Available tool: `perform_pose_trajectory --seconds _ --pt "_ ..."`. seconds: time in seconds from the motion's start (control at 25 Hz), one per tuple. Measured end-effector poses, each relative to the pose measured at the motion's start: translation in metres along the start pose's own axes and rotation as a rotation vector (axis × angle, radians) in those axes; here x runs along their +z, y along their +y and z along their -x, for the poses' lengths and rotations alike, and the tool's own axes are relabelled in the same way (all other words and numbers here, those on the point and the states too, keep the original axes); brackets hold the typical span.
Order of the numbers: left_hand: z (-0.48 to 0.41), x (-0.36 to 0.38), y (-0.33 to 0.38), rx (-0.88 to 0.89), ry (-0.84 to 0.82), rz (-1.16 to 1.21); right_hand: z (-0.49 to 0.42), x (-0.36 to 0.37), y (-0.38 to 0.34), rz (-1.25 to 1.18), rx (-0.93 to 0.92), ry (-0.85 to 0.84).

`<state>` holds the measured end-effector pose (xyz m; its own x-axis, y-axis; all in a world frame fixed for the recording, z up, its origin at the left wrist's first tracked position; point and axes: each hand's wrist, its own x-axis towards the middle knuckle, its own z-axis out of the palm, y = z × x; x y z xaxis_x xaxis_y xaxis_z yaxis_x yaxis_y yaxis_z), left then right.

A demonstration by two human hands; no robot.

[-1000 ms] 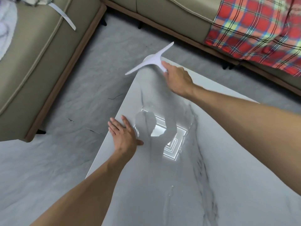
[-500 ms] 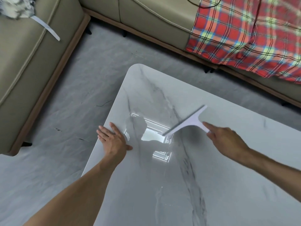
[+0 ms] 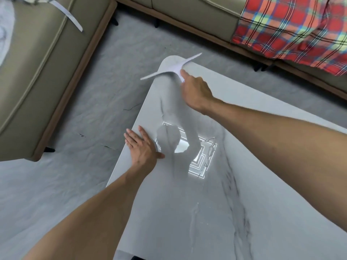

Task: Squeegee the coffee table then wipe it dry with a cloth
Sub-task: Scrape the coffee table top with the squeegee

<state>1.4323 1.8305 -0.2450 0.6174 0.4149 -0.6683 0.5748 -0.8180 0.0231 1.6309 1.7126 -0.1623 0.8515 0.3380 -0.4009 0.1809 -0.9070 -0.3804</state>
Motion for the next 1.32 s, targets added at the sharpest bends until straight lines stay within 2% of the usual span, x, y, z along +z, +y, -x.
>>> perform_pose_trajectory --seconds 0.12,0.2,0.32,0.44,0.56,0.68,0.8,0.88,1.08,1.24,1.32 --pt "0.001 0.000 0.000 0.003 0.005 -0.006 0.053 0.009 0.037 0.130 -0.155 -0.037" --pt "0.001 -0.001 0.000 0.008 0.005 -0.001 0.094 0.009 0.071 0.187 -0.196 -0.105" --pt "0.003 -0.003 -0.001 0.009 -0.002 0.001 0.154 -0.003 0.126 0.320 -0.186 -0.212" --pt "0.006 -0.006 0.000 0.019 -0.011 0.024 0.199 -0.033 0.175 0.473 -0.102 -0.300" --pt "0.010 -0.011 0.002 0.020 -0.016 0.047 0.207 -0.063 0.193 0.289 -0.010 -0.268" --pt "0.018 -0.014 0.004 0.043 0.006 0.042 0.162 -0.073 0.185 0.015 0.025 -0.008" --pt "0.037 -0.007 0.018 0.228 0.041 -0.050 0.101 -0.068 0.172 -0.100 0.173 0.104" --pt "0.053 0.004 0.041 0.358 0.024 -0.084 0.091 -0.057 0.179 -0.072 0.258 0.119" --pt "0.071 0.020 0.098 0.303 -0.106 0.012 0.185 -0.014 0.223 0.065 0.212 0.128" --pt "0.067 0.025 0.112 0.280 -0.135 -0.001 0.297 -0.003 0.250 0.106 0.292 -0.006" --pt "0.066 0.026 0.110 0.280 -0.137 -0.046 0.323 -0.011 0.254 0.067 0.353 -0.067"
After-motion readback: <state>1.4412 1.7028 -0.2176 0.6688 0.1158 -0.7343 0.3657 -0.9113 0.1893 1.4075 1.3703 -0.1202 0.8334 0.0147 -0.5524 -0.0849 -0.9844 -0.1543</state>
